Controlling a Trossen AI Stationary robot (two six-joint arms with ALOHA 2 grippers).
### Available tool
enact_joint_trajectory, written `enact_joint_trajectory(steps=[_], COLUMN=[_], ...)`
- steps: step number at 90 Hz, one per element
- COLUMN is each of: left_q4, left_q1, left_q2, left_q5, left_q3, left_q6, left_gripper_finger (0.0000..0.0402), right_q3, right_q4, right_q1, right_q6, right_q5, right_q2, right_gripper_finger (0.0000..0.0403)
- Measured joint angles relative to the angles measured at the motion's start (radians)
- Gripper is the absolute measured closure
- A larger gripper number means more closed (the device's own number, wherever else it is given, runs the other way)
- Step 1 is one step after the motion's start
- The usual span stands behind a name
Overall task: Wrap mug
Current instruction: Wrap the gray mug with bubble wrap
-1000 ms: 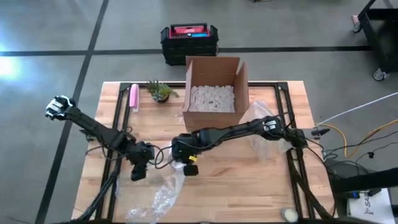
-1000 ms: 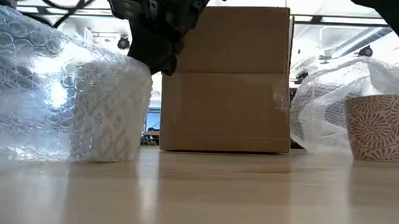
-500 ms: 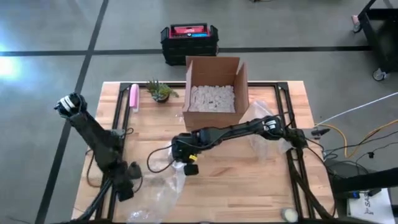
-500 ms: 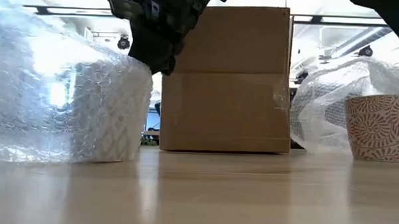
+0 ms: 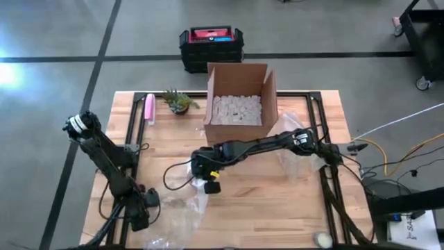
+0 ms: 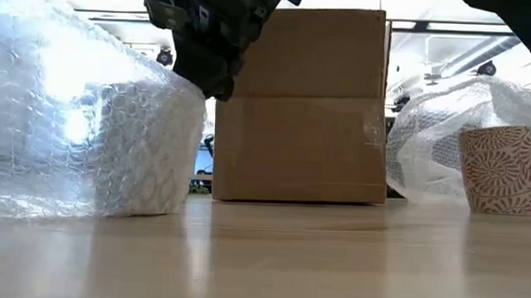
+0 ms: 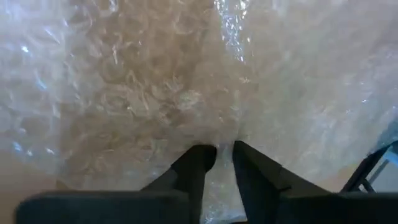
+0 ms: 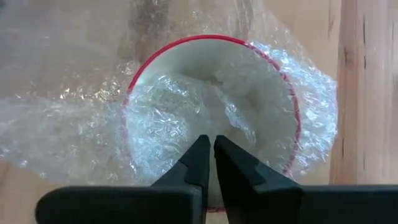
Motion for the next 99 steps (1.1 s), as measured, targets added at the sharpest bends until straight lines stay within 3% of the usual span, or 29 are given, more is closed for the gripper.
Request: enact_joint_trajectory(steps=[24,34,53,64,75,99], left_q4=[-0.242,-0.402,-0.433,-0.431,-0.31,0.022], left_q1=[0.004,0.011,0.06,0.122,0.2,0.348], left_q2=[-0.209,-0.3,-0.437,-0.497,-0.513,-0.395], left_q5=[-0.332,-0.533,-0.798,-0.84,-0.874,-0.868], left_q3=[0.11,0.136,0.132,0.128,0.119,0.111], left_q6=[0.058,0.063,0.197,0.31,0.428,0.727], left_gripper_finger=[0.04,0.0397,0.04,0.0401,0.0401,0.0401], right_q3=[0.0,0.0,0.0,0.0,0.0,0.001], right_q4=[0.005,0.01,0.01,0.013,0.018,0.045], right_q1=[-0.003,-0.003,-0.002,-0.002,-0.003,-0.003], right_q6=[0.055,0.061,0.068,0.069,0.072,0.081], right_q5=[0.029,0.043,0.079,0.08,0.08,0.08], right_q2=[0.0,0.0,0.0,0.0,0.0,-0.002], right_gripper_finger=[0.0389,0.0389,0.0389,0.0389,0.0389,0.0389])
